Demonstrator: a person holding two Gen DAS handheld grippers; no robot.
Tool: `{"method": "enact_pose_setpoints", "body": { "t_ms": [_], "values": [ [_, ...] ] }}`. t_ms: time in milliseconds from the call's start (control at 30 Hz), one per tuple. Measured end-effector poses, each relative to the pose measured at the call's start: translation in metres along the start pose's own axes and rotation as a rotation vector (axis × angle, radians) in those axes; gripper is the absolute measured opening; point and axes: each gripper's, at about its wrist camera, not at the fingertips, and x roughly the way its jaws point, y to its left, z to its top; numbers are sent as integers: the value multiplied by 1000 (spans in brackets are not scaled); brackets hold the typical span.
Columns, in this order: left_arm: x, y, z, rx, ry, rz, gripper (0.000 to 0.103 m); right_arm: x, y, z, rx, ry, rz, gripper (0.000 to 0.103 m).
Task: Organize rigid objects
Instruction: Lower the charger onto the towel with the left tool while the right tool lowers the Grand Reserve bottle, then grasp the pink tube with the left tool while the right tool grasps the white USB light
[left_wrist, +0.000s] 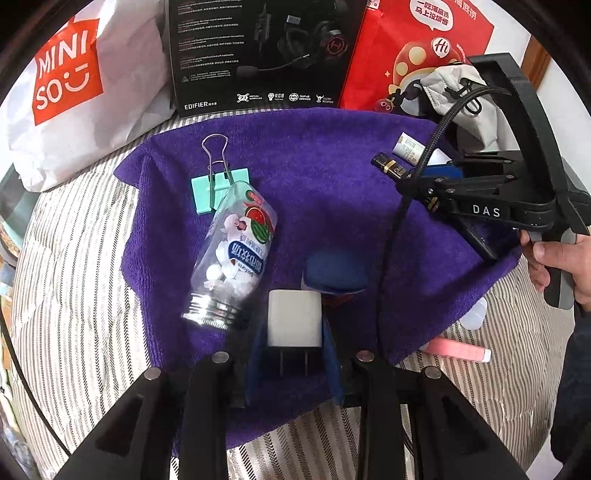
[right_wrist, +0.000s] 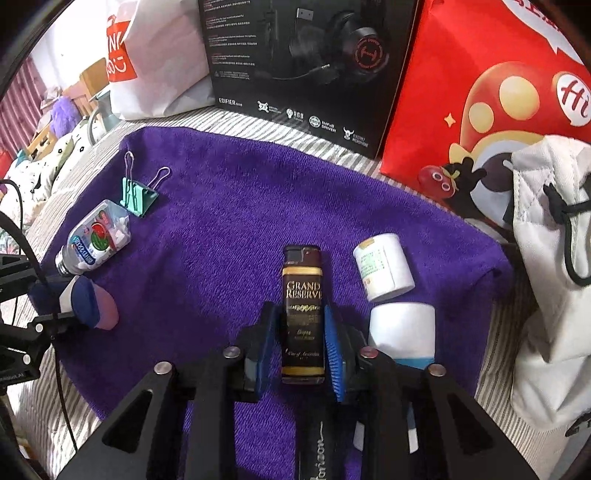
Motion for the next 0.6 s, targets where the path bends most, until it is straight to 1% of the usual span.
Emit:
{"method": "enact_pose_setpoints", "body": {
  "t_ms": [33,67,100,200,300,333,367,433,467,500,567,600],
  "values": [
    [-1,3,-1,-18,5,-8,32,0,0,-1,3,5,7,37],
    [-1,5,-1,-31,8,-17,34,-1,0,-3,11,11,24,49],
    [-2,7,-1,-43,11,-25,35,-1,1,-5,19,13,30,58],
    [-8,11,-4,-66,7,-47,36,-5,5,-12,22,13,11,58],
    [-16,10,-8,-71,-5,-39,37,-16,8,-17,27,3,6,58],
    [-20,10,-9,-75,-10,-28,40,-20,9,-19,31,-3,8,58],
    [-23,10,-10,-77,-13,-20,43,-27,11,-21,34,-12,12,58],
    [-32,10,-13,-79,-24,-8,44,-41,13,-24,39,-33,20,58],
    [-38,8,-16,-81,-31,-12,45,-51,13,-28,41,-49,26,59],
    [-43,7,-18,-81,-37,-18,47,-59,14,-32,44,-61,28,63],
    [-52,0,-24,-83,-56,-23,57,-77,14,-43,52,-92,20,69],
    [-55,-4,-26,-83,-62,-26,59,-84,15,-47,53,-104,17,70]
  ]
}}
